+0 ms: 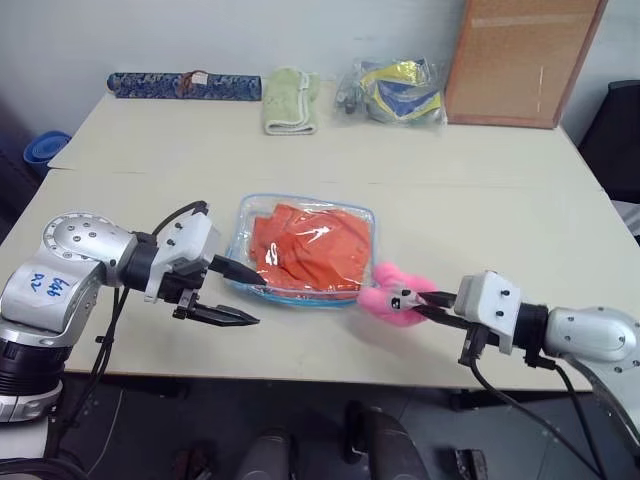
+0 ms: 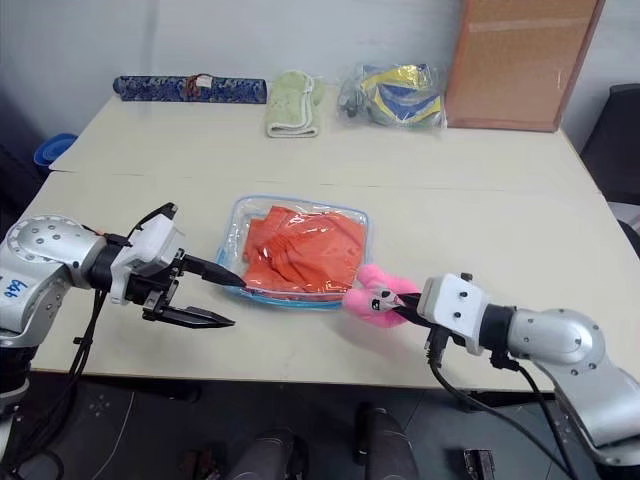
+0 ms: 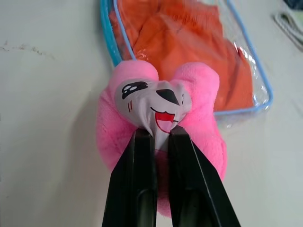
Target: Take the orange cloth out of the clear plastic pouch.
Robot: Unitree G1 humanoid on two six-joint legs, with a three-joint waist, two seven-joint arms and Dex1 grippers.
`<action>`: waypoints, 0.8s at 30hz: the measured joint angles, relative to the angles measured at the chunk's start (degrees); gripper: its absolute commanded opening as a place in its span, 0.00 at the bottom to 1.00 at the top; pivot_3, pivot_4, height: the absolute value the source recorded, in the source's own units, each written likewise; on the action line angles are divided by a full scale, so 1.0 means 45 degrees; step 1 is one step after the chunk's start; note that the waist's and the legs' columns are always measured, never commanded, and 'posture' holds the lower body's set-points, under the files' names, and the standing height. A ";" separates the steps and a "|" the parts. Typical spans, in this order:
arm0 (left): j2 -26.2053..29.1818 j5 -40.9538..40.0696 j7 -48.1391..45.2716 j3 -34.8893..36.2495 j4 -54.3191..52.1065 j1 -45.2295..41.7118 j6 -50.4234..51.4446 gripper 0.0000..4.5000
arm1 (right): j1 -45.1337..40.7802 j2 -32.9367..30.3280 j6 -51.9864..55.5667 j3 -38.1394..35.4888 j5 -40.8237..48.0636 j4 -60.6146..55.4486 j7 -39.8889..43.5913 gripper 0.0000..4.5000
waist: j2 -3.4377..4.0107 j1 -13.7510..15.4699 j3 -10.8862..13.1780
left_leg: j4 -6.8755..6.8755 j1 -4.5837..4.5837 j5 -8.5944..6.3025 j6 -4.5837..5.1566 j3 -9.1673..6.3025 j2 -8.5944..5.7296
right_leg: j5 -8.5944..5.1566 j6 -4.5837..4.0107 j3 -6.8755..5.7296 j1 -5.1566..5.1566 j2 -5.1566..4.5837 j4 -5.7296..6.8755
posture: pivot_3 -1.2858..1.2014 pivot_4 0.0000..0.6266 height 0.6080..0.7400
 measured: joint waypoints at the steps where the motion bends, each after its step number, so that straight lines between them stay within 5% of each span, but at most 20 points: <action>1: -0.0012 0.0001 0.0017 -0.0021 0.0000 0.0000 -0.0028 0.68 | -0.0174 -0.0180 -0.0345 0.0032 -0.0166 0.0135 0.0278 0.00 | 0.0000 0.0009 0.0000 | 0.0003 -0.0004 0.0000 0.0000 -0.0001 -0.0002 | 0.0000 0.0000 -0.0003 0.0002 -0.0002 -0.0003 | 0.52 0.24 1.00; 13: -0.1774 0.0688 0.0682 -0.1478 0.1218 -0.1900 -0.0624 0.68 | -0.4352 -0.0439 -1.0635 0.3057 -0.4657 0.4778 0.2477 0.00 | -0.0001 -0.0021 0.0000 | 0.0017 -0.0004 0.0006 -0.0001 0.0006 -0.0010 | 0.0005 0.0009 -0.0011 0.0008 -0.0005 -0.0001 | 0.52 0.24 1.00; 24: -0.4520 0.1587 0.1415 -0.3190 0.3388 -0.3926 -0.0480 0.68 | -0.7483 0.0430 -1.6586 0.4447 -0.8653 0.8366 0.0871 0.00 | 0.0000 -0.0044 0.0001 | 0.0048 -0.0004 0.0015 -0.0016 0.0010 -0.0008 | 0.0006 0.0009 -0.0012 0.0011 -0.0015 0.0027 | 0.52 0.24 1.00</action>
